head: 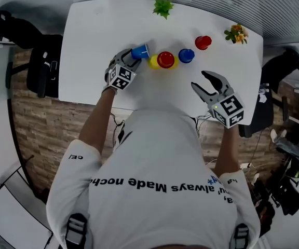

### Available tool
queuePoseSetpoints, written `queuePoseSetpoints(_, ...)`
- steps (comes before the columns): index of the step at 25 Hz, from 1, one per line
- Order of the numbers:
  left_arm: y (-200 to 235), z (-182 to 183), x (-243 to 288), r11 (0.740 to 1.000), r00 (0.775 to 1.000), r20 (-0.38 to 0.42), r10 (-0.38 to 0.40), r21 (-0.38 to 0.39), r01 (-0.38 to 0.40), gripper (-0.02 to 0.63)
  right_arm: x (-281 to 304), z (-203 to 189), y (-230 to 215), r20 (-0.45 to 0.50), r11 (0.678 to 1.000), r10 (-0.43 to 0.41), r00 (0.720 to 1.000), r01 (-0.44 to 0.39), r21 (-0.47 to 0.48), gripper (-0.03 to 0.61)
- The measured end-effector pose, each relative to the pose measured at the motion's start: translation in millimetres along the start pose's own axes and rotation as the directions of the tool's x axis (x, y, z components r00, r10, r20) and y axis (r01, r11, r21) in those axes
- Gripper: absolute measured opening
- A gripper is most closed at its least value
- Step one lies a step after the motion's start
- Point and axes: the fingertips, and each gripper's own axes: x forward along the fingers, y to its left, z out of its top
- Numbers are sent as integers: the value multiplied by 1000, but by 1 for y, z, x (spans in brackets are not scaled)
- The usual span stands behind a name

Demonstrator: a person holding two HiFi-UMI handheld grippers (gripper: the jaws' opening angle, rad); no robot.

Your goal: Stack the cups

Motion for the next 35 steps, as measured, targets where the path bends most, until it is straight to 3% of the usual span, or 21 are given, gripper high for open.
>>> queuePoseSetpoints(6,4,8,-14,999,999,36,19,-26,-19,259,3,4,2,-1,999,-10,1000,10,-36,236)
queuePoseSetpoints(10,5,18,-36,999,998,45,32,-29,-30,258,9,20,16,1,993,-18,1000,17,-113,237)
queuePoseSetpoints(21,-9,94,-120,996,993,81,87,5,-88,256,20,71,68,12,936,18,1000,-13,-353,259)
queuePoseSetpoints(27,-45,133,-148,1000,994,105,21,6,-21,256,29,86,99,-60,836,15,998,-46,-547,306)
queuePoseSetpoints(35,-89,174,-160,987,995,89,-46,158,31,256,43,76,106,-180,658,-92,979,-76,-749,363)
